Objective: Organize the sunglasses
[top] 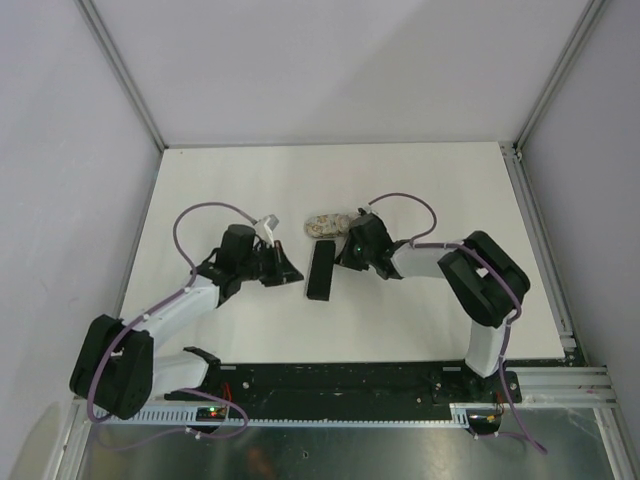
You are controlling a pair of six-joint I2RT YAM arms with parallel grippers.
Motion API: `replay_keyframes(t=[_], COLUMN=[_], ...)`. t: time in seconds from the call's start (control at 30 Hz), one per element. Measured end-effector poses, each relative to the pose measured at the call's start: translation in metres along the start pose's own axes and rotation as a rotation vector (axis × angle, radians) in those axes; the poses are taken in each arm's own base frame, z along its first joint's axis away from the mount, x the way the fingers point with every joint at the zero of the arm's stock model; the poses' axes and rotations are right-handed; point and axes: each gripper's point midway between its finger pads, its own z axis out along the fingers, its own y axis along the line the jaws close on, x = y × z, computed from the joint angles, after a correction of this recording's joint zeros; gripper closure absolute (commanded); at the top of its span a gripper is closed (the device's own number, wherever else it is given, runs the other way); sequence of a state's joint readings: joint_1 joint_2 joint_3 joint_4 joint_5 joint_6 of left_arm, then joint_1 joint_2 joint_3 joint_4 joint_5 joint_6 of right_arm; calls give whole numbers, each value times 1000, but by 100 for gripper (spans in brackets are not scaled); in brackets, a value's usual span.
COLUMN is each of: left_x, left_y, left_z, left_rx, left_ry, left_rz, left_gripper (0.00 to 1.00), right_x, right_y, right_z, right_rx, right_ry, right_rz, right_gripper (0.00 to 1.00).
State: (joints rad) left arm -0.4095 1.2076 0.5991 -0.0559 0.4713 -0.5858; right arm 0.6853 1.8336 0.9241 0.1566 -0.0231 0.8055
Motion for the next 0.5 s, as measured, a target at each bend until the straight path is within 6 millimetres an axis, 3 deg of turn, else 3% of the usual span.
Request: replay_keyframes(t=[0.17, 0.4, 0.5], left_x=[21, 15, 15], left_y=[19, 27, 30], left_z=[-8, -21, -23], left_rx=[-50, -76, -86], left_ry=[17, -61, -74], left_rz=[-43, -58, -60], left_gripper=[99, 99, 99], right_x=[-11, -3, 5], right_y=[22, 80, 95], right_z=[24, 61, 64], right_rx=[-38, -130, -140], right_ry=[0, 51, 74], right_rz=[-11, -82, -116], right_gripper=[100, 100, 100])
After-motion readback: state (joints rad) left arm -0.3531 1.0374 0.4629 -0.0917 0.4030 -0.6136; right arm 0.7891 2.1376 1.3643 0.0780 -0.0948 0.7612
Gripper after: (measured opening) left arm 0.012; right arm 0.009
